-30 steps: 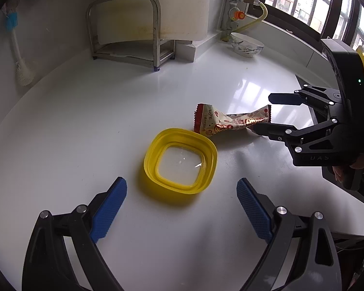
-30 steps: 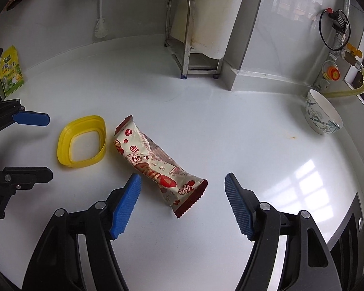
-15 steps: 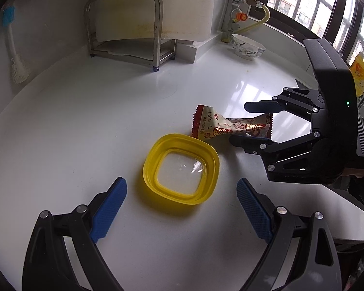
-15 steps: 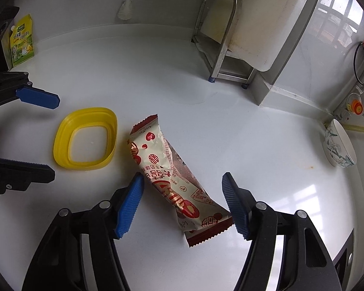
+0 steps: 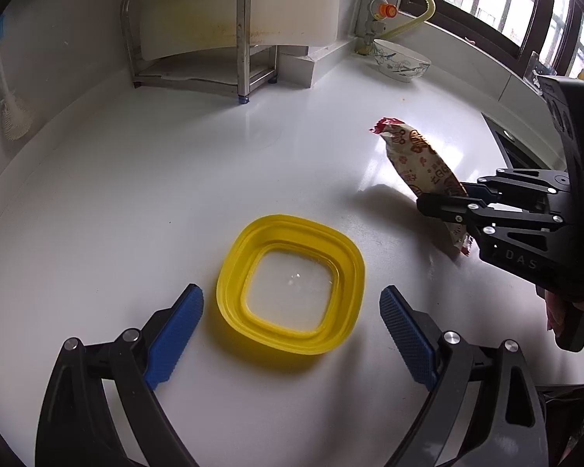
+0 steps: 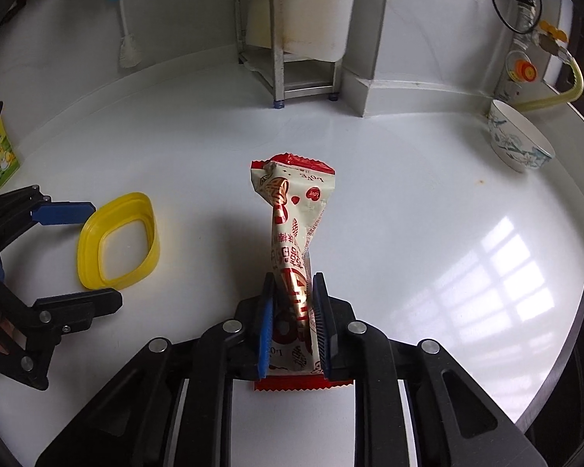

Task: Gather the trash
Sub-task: 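Grasp the red-and-white snack wrapper with the right gripper while the left gripper grasps the yellow lid, then carry the snack wrapper and yellow lid over the grey bin with both grippers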

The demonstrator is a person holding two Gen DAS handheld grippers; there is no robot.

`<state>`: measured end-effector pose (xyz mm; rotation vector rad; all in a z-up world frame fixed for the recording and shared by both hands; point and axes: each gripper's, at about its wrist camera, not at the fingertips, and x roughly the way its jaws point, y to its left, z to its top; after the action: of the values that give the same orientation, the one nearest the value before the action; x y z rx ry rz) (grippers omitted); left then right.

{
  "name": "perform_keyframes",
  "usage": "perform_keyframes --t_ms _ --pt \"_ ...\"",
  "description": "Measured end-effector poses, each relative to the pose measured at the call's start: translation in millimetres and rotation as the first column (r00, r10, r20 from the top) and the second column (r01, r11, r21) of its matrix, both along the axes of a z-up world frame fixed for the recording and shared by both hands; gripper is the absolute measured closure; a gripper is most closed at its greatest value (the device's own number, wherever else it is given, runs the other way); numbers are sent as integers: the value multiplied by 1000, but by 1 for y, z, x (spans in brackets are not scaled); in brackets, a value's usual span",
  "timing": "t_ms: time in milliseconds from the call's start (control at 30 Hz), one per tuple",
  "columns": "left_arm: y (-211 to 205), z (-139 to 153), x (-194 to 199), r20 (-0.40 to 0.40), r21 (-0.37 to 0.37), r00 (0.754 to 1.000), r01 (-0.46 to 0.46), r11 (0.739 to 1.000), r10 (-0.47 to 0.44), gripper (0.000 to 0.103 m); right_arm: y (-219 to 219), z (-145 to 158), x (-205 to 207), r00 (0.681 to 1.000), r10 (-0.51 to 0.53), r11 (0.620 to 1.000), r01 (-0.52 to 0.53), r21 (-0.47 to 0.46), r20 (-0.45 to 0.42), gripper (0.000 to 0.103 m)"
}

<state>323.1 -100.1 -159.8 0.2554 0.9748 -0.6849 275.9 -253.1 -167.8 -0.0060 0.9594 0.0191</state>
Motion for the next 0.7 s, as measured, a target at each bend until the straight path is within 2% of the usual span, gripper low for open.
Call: perform_keyframes --t_ms 200,300,700 --pt "-6 -5 2 8 23 1000 -28 999 28 16 -7 9 -24 995 -93 993 91 69 29 85" --pt "-11 -4 -3 34 41 999 -21 999 20 31 -9 14 -33 991 -125 988 121 95 37 85" --pt "-3 9 -17 3 -9 999 -42 999 42 33 -1 26 -66 983 -184 977 180 112 27 85"
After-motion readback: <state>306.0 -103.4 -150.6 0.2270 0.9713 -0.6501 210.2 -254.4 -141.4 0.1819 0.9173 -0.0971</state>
